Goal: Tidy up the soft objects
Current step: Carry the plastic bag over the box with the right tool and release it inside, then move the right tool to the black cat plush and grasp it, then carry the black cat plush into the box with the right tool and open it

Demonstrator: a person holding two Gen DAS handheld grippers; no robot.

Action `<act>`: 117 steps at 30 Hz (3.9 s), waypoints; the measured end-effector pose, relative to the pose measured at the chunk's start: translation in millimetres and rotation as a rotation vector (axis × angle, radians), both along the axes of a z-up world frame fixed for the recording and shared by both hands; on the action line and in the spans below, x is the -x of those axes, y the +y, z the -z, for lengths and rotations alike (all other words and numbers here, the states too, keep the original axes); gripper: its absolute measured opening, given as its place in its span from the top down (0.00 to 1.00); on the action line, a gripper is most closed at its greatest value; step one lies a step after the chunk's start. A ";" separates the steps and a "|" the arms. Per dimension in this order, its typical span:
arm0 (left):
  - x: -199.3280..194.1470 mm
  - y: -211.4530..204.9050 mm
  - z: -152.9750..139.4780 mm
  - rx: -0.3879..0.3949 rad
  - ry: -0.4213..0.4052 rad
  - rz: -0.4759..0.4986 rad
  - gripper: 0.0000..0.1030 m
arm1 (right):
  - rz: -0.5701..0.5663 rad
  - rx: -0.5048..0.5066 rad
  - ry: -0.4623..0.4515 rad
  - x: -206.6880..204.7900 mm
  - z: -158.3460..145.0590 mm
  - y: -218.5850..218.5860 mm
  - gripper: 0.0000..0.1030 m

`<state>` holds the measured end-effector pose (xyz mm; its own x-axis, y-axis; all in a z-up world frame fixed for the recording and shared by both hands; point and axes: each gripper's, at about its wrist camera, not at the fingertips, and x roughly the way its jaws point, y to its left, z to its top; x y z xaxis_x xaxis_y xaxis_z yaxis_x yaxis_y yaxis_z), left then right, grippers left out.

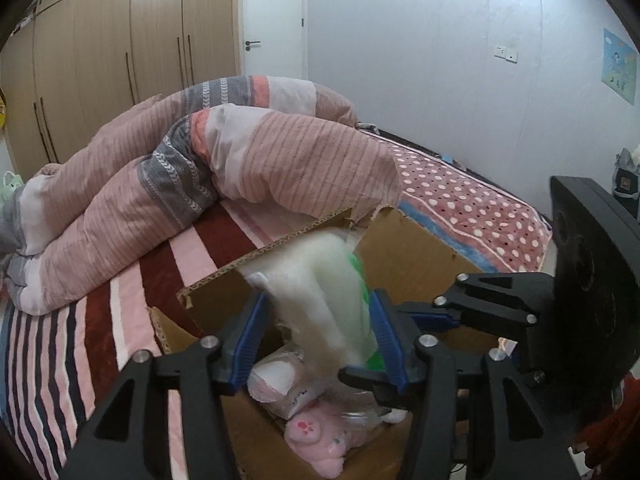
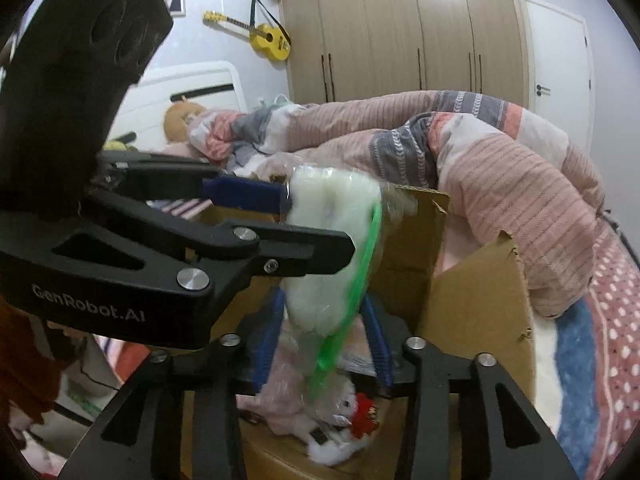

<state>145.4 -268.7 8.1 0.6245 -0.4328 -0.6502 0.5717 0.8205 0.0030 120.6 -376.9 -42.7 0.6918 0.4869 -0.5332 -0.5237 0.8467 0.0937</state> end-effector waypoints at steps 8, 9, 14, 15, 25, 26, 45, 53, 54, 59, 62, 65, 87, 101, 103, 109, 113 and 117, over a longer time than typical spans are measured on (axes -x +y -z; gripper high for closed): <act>13.1 8.4 -18.2 0.013 -0.057 -0.027 0.13 | 0.009 -0.017 -0.004 11.3 -10.3 -1.8 0.43; 15.8 11.4 -20.9 0.013 -0.068 -0.034 0.10 | 0.010 -0.019 -0.005 11.9 -12.7 -1.0 0.40; 27.5 31.5 -34.6 0.042 -0.097 -0.064 0.02 | 0.007 -0.016 -0.026 21.0 -26.1 5.3 0.31; 29.9 36.6 -37.4 0.051 -0.101 -0.069 0.02 | 0.005 -0.011 -0.034 23.5 -29.0 7.8 0.28; 61.9 104.4 -53.3 0.059 -0.160 -0.166 0.01 | -0.036 -0.035 -0.088 51.3 -59.3 44.5 0.19; 64.0 112.5 -53.9 0.061 -0.161 -0.179 0.01 | -0.046 -0.037 -0.093 54.6 -62.4 51.4 0.19; 74.8 312.3 12.2 0.123 -0.079 -0.405 0.01 | -0.237 -0.021 0.040 47.6 -19.1 237.0 0.19; 31.2 351.1 77.4 0.176 0.057 -0.409 0.02 | -0.259 0.056 0.148 2.2 51.8 291.5 0.19; 25.7 353.4 85.2 0.184 0.072 -0.402 0.06 | -0.261 0.059 0.168 -4.9 61.6 295.7 0.19; -1.9 354.0 123.8 0.220 0.148 -0.357 0.25 | -0.287 0.059 0.222 -27.6 93.8 311.4 0.19; -15.3 349.5 143.6 0.233 0.197 -0.331 0.32 | -0.298 0.062 0.247 -37.9 107.8 320.0 0.19; -24.9 346.2 158.9 0.249 0.230 -0.310 0.34 | -0.316 0.048 0.276 -45.4 118.2 326.7 0.22; 26.2 304.6 82.6 0.250 0.098 -0.239 0.49 | -0.253 0.014 0.138 0.2 48.3 297.0 0.46; 93.9 215.3 -12.8 0.186 -0.074 -0.150 0.49 | -0.187 -0.034 -0.011 63.5 -39.1 207.1 0.46; 96.1 198.5 -21.3 0.190 -0.081 -0.134 0.49 | -0.165 -0.044 -0.024 68.8 -46.4 188.6 0.46; 94.7 150.3 -32.6 0.174 -0.093 -0.089 0.49 | -0.110 -0.064 -0.041 72.0 -54.9 138.4 0.46; 87.0 114.1 -33.1 0.153 -0.085 -0.061 0.49 | -0.076 -0.077 -0.031 69.1 -53.5 107.5 0.46; 75.8 85.0 -28.2 0.133 -0.066 -0.035 0.49 | -0.047 -0.086 -0.012 64.8 -46.3 77.0 0.46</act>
